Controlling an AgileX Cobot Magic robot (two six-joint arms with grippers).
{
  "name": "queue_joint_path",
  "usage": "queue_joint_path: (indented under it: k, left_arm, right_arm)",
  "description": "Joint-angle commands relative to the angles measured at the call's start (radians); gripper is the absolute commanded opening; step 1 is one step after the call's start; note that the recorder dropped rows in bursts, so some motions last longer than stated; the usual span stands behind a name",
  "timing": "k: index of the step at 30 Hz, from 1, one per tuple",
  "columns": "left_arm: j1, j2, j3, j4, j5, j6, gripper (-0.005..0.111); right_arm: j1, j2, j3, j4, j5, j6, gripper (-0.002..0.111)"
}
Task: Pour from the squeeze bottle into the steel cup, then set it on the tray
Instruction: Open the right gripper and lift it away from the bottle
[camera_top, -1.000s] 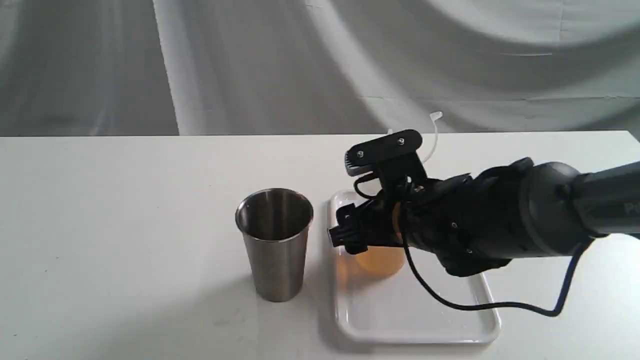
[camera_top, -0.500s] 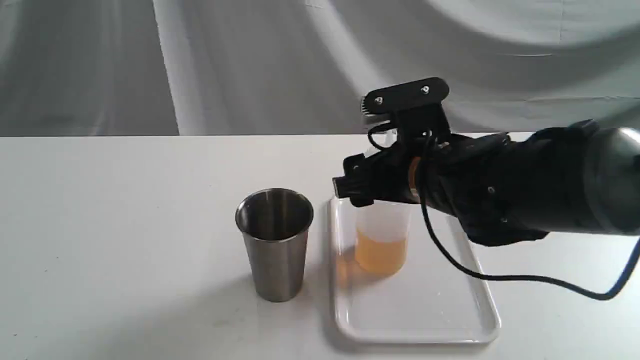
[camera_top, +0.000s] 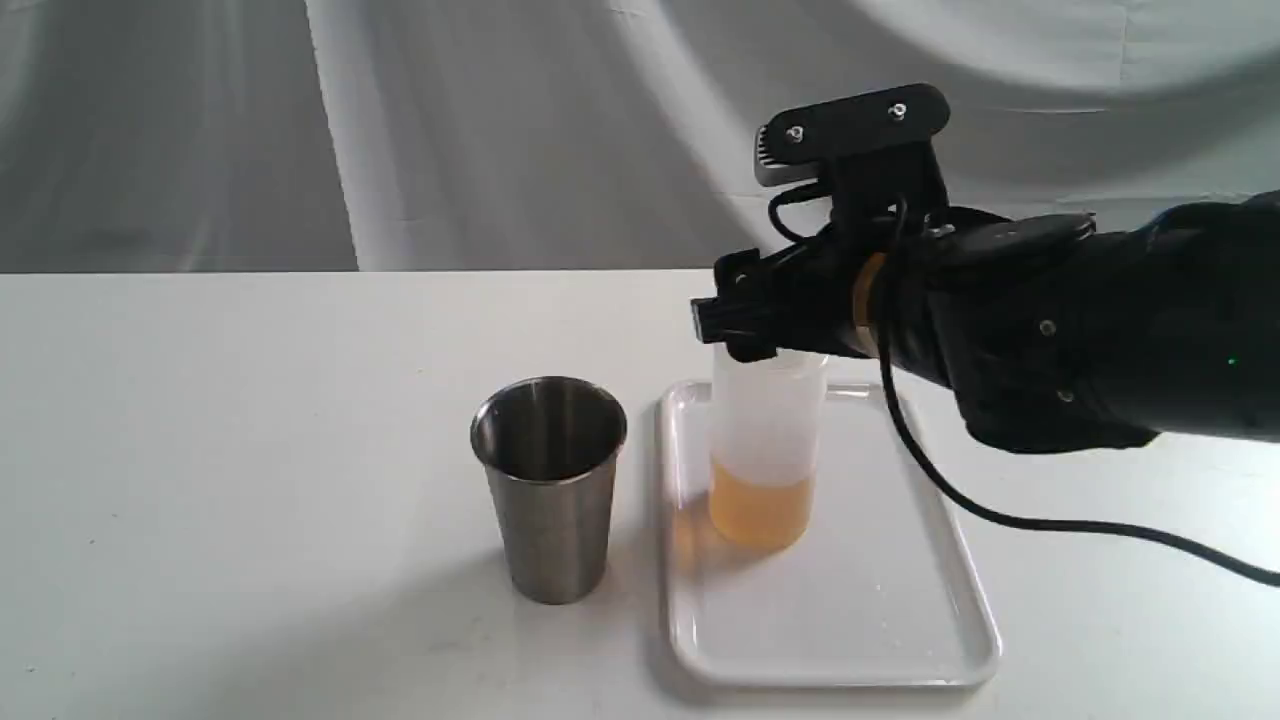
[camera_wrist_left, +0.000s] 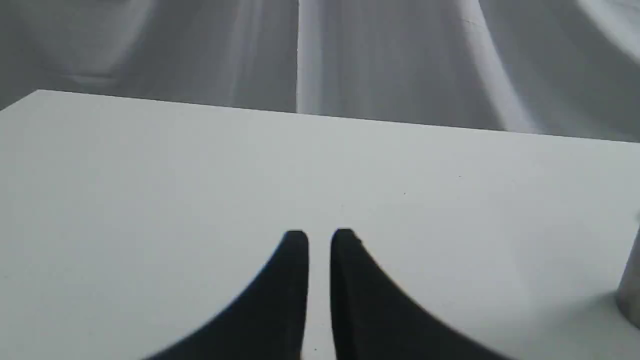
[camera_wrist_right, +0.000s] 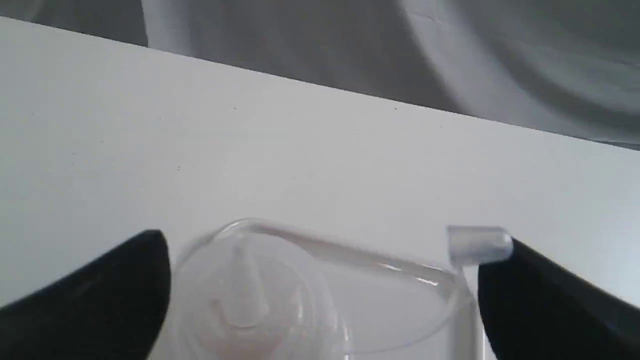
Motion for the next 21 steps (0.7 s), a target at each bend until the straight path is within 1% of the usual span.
queue_joint_path:
  k: [1, 5, 10, 17, 21]
  left_arm:
    - [-0.005, 0.003, 0.004, -0.004, 0.001, -0.002, 0.008]
    - [-0.005, 0.003, 0.004, -0.004, 0.001, -0.002, 0.008]
    - [-0.005, 0.003, 0.004, -0.004, 0.001, -0.002, 0.008]
    - [-0.005, 0.003, 0.004, -0.004, 0.001, -0.002, 0.008]
    - [-0.005, 0.003, 0.004, -0.004, 0.001, -0.002, 0.008]
  right_arm:
    - [0.001, -0.024, 0.004, 0.039, 0.041, -0.047, 0.082]
    - [0.001, -0.053, 0.004, 0.056, 0.041, -0.085, 0.082]
    - [0.001, -0.097, 0.004, 0.127, 0.041, -0.158, 0.082]
    - [0.001, -0.162, 0.004, 0.306, 0.041, -0.344, 0.082]
    - [0.001, -0.225, 0.004, 0.458, 0.048, -0.497, 0.082]
